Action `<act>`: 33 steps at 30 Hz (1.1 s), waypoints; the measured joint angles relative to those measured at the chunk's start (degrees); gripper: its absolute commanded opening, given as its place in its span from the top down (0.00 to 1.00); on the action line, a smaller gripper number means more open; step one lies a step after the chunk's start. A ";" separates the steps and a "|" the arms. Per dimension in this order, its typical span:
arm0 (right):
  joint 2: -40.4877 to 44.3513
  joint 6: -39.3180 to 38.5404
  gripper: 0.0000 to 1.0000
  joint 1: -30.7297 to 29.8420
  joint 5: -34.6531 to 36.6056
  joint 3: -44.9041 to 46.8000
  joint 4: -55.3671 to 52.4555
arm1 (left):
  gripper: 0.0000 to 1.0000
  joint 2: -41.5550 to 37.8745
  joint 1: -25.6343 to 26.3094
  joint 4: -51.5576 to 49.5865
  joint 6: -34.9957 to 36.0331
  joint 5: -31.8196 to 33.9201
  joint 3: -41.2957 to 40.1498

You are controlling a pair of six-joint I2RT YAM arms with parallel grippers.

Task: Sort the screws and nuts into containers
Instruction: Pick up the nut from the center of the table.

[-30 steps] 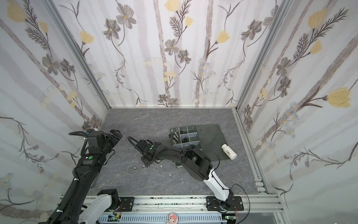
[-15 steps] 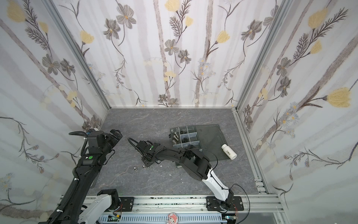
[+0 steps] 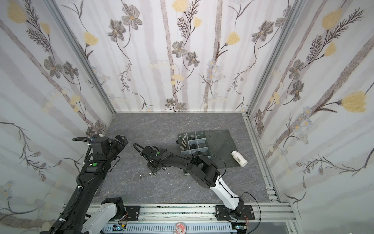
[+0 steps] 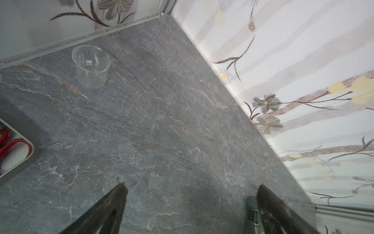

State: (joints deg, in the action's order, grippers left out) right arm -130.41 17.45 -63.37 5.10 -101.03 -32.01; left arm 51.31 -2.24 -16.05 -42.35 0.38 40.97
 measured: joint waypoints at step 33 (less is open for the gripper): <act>20.76 0.46 0.86 5.27 -0.13 16.68 3.80 | 0.00 1.01 1.51 5.95 10.49 -11.45 -0.83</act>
State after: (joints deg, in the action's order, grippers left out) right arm -109.65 17.91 -58.11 4.97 -84.36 -28.21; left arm 52.31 -0.73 -10.11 -31.86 -11.07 40.14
